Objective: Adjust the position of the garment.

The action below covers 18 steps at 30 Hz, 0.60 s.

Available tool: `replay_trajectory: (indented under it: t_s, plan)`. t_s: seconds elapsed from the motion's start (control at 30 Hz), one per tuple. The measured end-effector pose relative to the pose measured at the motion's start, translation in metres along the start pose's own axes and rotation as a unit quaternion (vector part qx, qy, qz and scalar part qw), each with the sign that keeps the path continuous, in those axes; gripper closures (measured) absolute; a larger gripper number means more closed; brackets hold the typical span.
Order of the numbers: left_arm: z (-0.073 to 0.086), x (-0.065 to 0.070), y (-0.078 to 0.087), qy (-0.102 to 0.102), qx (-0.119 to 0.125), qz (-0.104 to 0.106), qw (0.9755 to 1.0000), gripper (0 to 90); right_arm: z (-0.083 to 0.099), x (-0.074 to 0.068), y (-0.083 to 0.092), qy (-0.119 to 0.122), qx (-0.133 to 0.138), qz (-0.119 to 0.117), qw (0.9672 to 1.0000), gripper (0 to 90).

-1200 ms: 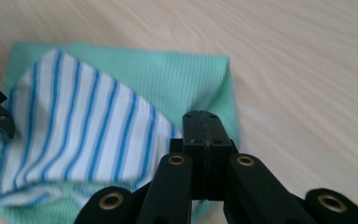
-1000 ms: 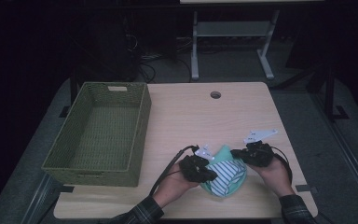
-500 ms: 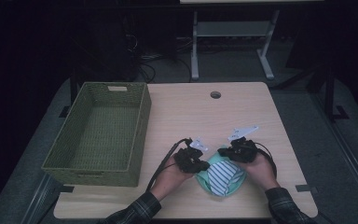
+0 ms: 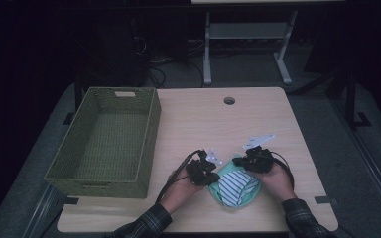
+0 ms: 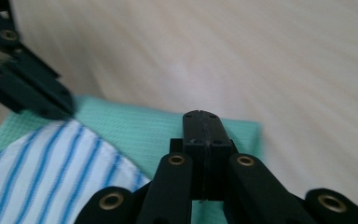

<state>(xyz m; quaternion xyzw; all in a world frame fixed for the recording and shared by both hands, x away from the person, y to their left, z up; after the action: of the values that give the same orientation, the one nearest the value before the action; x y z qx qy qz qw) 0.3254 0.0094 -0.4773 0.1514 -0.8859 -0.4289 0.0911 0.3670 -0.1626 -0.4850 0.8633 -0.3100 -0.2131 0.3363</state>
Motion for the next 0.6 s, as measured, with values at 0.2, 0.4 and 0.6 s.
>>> replay_trajectory:
  t_s: [0.2, 0.4, 0.6]
  plan:
    - [0.005, 0.011, 0.024, 0.011, 0.026, 0.018, 0.9995, 86.4, 0.01, 0.025, 0.008, -0.022, -0.007, 0.02, 0.9995, 89.8]
    - [0.014, 0.027, 0.011, 0.004, 0.007, 0.045, 0.999, 87.2, 0.014, 0.028, 0.0, -0.009, -0.019, 0.02, 0.9996, 89.8]
    - [0.021, 0.023, -0.005, -0.007, -0.026, 0.036, 0.999, 88.7, 0.017, 0.028, -0.003, -0.007, -0.025, 0.025, 0.9993, 89.8]
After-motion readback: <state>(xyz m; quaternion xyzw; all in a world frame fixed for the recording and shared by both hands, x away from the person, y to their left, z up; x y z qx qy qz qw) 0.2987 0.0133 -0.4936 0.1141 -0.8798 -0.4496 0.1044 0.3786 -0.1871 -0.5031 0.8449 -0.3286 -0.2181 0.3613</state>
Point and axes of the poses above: each handheld gripper's, and its own axes: y roughly backward along the jaws, z roughly out of its underside, x roughly to its right, the point moved 5 cm from there along -y, roughly forward along the jaws, and after that the axes turned 6 degrees about -y, right-handed, at the moved point
